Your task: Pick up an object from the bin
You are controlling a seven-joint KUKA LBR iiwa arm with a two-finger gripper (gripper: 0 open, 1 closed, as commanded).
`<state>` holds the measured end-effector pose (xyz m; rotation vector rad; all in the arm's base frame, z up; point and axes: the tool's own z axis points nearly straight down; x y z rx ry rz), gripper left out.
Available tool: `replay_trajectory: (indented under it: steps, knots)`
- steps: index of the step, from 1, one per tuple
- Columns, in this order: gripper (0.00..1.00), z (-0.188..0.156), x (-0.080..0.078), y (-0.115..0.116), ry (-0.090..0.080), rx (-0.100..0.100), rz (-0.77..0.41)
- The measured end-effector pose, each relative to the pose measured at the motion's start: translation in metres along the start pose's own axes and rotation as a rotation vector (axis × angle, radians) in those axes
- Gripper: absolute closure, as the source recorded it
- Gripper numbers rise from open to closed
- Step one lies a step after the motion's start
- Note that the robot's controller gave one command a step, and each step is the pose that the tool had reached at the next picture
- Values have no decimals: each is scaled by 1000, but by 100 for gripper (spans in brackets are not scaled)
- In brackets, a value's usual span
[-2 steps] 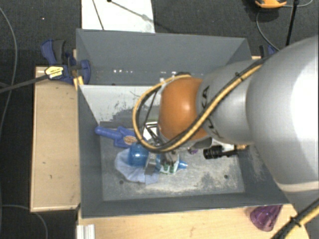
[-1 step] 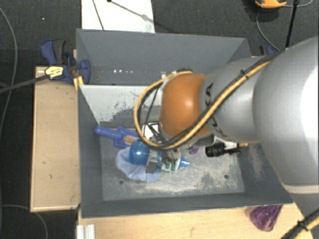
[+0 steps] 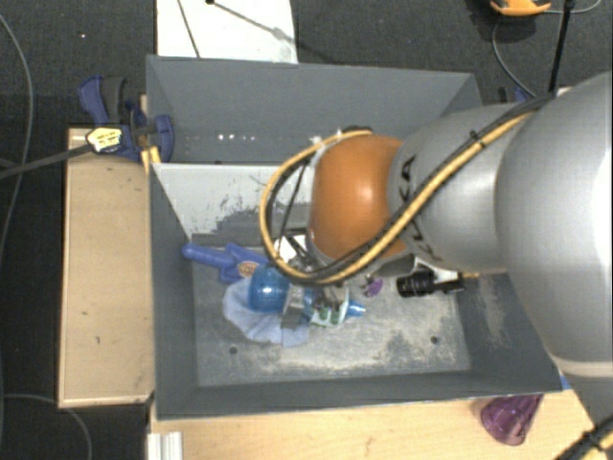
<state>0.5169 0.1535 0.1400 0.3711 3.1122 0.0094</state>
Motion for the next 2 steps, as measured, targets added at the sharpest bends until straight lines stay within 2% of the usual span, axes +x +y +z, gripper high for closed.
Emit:
replay_trajectory:
  steps: [2]
  knots:
    - [100,-10,0,0,-2,-1,-1]
